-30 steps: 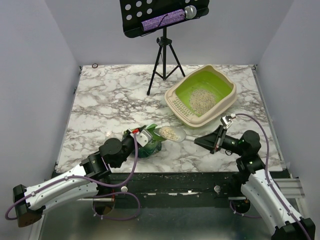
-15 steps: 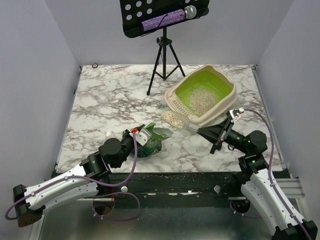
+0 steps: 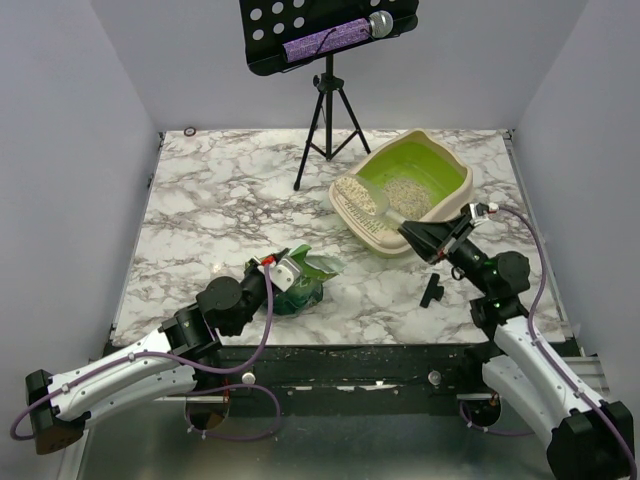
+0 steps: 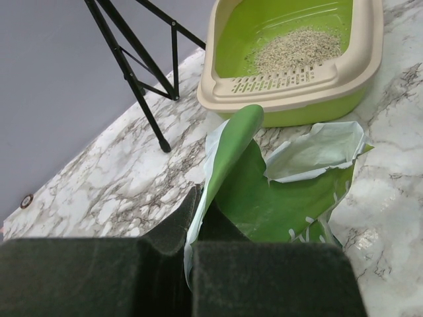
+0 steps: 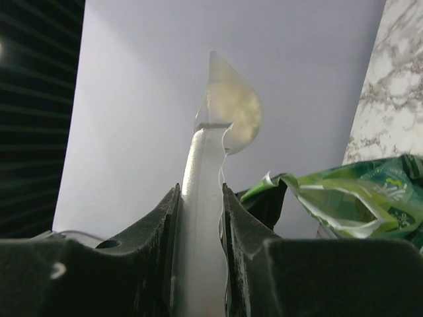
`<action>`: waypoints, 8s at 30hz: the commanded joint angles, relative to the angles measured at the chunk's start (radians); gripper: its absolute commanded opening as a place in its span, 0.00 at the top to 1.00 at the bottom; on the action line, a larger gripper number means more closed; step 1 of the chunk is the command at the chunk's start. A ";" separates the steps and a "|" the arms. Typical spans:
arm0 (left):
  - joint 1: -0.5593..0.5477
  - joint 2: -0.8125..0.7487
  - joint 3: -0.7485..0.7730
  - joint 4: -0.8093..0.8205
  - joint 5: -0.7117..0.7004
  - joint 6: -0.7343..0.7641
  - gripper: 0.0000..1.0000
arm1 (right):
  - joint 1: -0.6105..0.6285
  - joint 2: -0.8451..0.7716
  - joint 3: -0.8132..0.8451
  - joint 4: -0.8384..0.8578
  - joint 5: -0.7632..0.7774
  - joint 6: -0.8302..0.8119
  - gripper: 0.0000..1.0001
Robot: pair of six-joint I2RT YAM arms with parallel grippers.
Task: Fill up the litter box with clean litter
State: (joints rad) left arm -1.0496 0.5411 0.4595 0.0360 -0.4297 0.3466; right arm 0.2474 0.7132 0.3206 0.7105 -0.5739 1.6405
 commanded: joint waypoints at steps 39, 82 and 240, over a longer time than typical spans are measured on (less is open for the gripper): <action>-0.004 -0.027 0.030 0.011 -0.018 -0.037 1.00 | -0.002 0.552 0.739 -1.055 0.720 -1.014 1.00; -0.004 -0.012 0.050 -0.018 -0.023 -0.049 1.00 | 0.207 0.216 1.017 -1.502 -0.058 -1.548 0.99; -0.033 0.013 -0.004 0.059 0.083 -0.029 1.00 | 0.124 0.013 -0.301 0.090 -0.190 -0.311 0.99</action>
State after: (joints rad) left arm -1.0740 0.5602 0.4664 0.0368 -0.3130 0.3107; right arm 0.3775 0.7856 0.0635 0.8852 -0.7765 1.2911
